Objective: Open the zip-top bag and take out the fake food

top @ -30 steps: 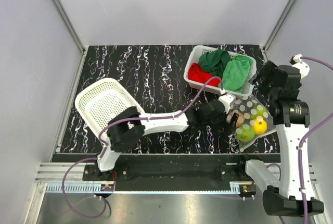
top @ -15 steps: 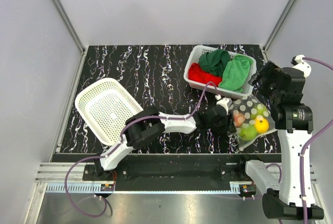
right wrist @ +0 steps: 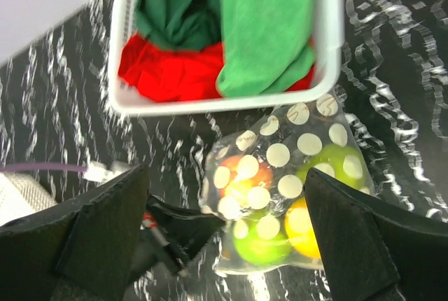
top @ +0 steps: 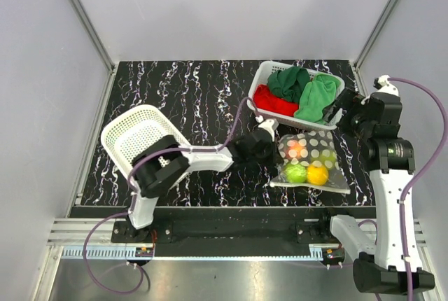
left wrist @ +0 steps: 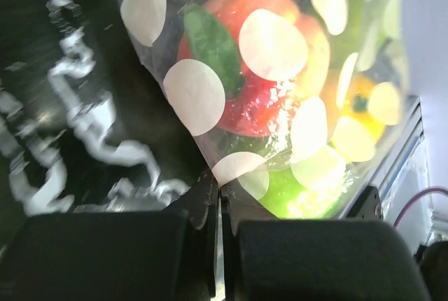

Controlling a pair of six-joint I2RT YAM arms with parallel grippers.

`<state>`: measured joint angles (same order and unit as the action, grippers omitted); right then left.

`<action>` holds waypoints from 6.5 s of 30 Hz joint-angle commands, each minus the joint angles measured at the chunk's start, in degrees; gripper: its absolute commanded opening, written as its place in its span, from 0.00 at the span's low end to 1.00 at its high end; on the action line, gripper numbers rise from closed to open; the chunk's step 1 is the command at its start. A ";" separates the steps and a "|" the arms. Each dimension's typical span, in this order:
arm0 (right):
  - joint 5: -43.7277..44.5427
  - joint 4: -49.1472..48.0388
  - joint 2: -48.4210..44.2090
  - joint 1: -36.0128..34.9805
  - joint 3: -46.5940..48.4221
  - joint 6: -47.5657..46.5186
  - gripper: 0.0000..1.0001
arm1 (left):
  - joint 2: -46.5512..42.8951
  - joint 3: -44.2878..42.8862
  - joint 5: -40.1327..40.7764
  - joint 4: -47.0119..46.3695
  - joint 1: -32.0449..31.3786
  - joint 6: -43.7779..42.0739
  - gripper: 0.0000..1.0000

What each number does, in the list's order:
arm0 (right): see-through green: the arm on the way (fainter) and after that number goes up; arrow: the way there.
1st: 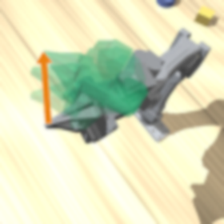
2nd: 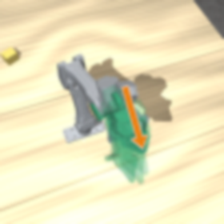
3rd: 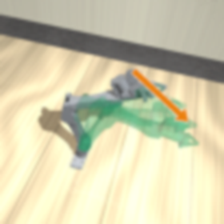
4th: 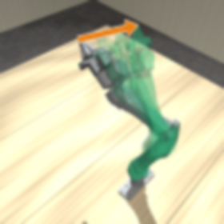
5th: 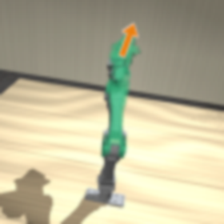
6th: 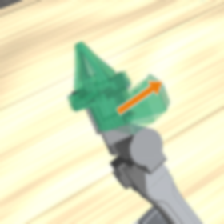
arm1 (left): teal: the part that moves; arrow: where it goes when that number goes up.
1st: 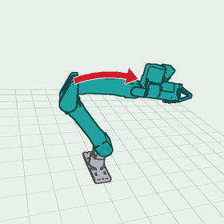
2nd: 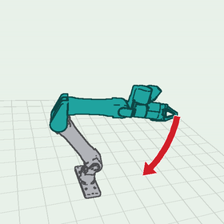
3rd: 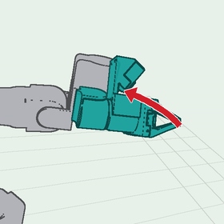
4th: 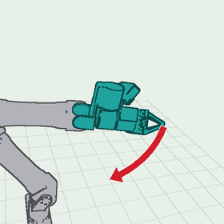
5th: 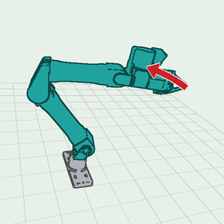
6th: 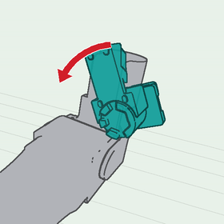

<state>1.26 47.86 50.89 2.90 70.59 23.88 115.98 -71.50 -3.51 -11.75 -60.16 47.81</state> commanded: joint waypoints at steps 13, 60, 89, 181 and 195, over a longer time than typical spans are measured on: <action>-22.26 -6.63 5.79 -15.44 -10.73 -2.27 1.00 | -38.36 27.36 8.89 13.61 7.08 -17.13 0.67; -23.96 -41.44 -23.73 -36.03 -63.90 46.17 0.70 | -15.09 50.23 -27.17 -66.47 7.25 27.85 0.00; -38.87 -38.70 -14.50 -37.44 -53.78 33.60 0.84 | -23.35 54.02 1.22 -61.47 0.57 37.18 0.00; -33.34 -69.83 -20.13 -37.44 -71.91 43.09 0.44 | -26.33 54.19 0.96 -60.24 -3.29 41.31 0.00; -33.51 -69.04 -23.47 -37.52 -71.91 47.57 0.37 | -26.86 53.84 1.14 -58.13 -3.21 40.43 0.00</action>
<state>-33.32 -20.23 28.01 -34.20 2.31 69.56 91.09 -17.19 -2.76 -68.88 -63.13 89.84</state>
